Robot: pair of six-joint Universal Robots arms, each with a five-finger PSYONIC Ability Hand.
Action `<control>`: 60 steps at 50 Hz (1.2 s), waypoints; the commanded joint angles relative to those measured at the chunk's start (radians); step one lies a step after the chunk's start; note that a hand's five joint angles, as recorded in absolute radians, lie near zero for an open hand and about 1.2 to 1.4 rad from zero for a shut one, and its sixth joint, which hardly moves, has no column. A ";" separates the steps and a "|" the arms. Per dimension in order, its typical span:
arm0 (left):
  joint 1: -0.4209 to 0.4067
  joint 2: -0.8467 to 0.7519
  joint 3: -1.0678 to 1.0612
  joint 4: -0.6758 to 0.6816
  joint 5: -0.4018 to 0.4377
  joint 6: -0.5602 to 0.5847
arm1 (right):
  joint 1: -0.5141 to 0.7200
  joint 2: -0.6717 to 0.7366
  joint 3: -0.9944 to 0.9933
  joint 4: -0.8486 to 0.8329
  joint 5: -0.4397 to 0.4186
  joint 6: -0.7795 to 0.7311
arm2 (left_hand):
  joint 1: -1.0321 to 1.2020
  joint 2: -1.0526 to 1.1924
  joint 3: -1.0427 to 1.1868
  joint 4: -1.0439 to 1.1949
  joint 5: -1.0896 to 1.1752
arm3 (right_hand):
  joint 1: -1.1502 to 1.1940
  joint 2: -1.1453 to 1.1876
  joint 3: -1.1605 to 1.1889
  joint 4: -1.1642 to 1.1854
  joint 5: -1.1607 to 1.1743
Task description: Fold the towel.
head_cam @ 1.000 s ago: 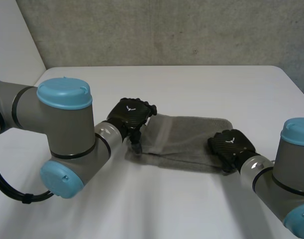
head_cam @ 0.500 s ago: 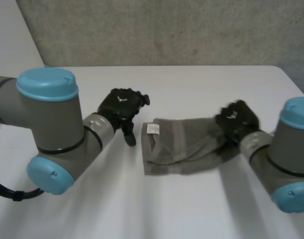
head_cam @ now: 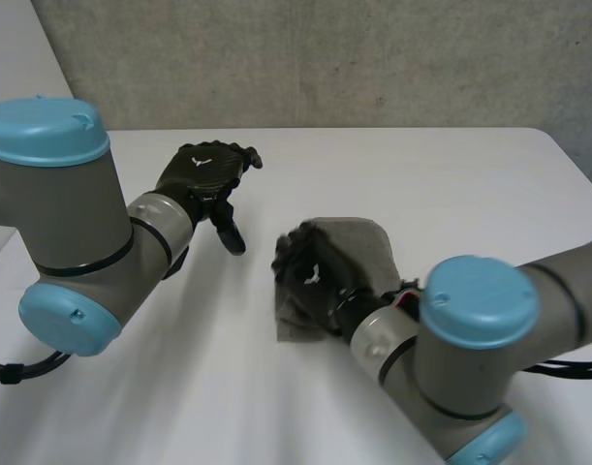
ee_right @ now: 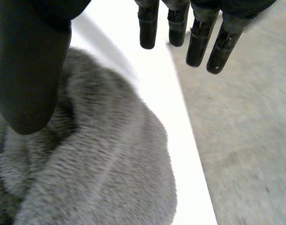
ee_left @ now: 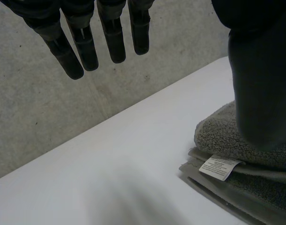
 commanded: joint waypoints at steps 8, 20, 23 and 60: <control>-0.023 -0.036 0.072 0.000 0.003 0.000 | -0.257 -0.226 0.061 0.140 -0.004 0.416 | -0.091 -0.084 -0.074 -0.105 -0.231 | -0.096 -0.077 -0.083 -0.085 -0.061; -0.171 -0.248 0.300 -0.037 0.002 -0.047 | -0.403 -0.113 -0.044 0.325 -0.053 0.628 | -0.088 -0.081 -0.071 -0.102 -0.228 | -0.096 -0.077 -0.083 -0.085 -0.061; -0.188 -0.290 0.333 -0.048 0.000 -0.049 | -0.404 -0.087 -0.063 0.327 -0.058 0.661 | -0.088 -0.081 -0.071 -0.102 -0.228 | -0.096 -0.077 -0.083 -0.085 -0.061; -0.208 -0.402 0.290 -0.146 -0.207 -0.040 | -0.253 0.237 -0.313 0.333 -0.095 0.785 | -0.088 -0.081 -0.071 -0.102 -0.228 | -0.096 -0.077 -0.083 -0.085 -0.061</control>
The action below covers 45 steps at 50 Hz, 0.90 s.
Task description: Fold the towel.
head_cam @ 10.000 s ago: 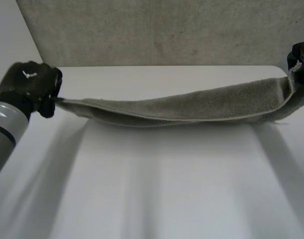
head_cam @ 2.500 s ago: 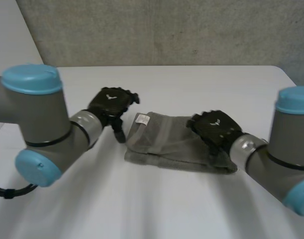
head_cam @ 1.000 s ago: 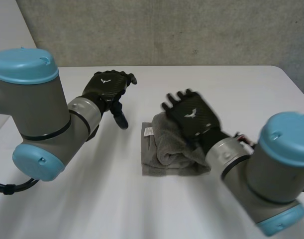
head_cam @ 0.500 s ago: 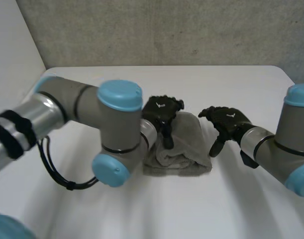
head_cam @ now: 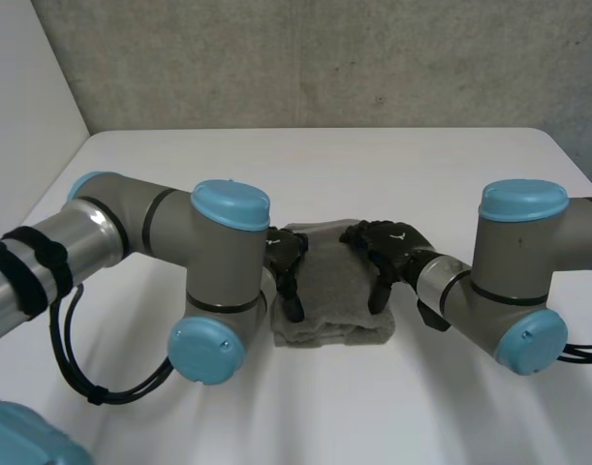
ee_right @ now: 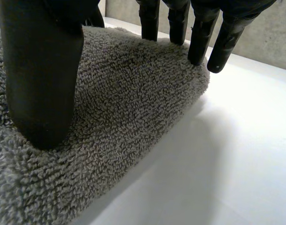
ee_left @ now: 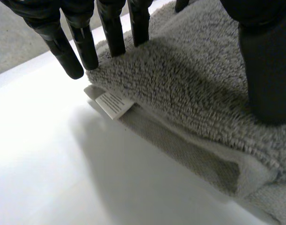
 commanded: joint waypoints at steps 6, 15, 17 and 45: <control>0.000 0.047 -0.068 0.042 0.004 0.003 | 0.013 0.026 -0.030 0.046 0.008 -0.006 | -0.066 -0.061 -0.071 -0.105 -0.227 | -0.049 -0.062 -0.063 -0.073 -0.059; 0.020 0.222 -0.091 0.036 0.004 0.001 | -0.001 -0.162 -0.016 0.063 0.078 -0.014 | -0.083 -0.079 -0.088 -0.123 -0.245 | -0.049 -0.062 -0.063 -0.073 -0.059; 0.029 0.272 -0.098 0.036 0.006 0.000 | -0.001 -0.213 -0.014 0.061 0.113 -0.014 | -0.095 -0.090 -0.100 -0.134 -0.256 | -0.049 -0.062 -0.063 -0.073 -0.059; 0.154 0.515 -0.154 -0.047 -0.004 -0.055 | -0.014 -0.425 -0.025 0.076 0.307 -0.035 | -0.133 -0.129 -0.138 -0.173 -0.295 | -0.049 -0.062 -0.063 -0.073 -0.059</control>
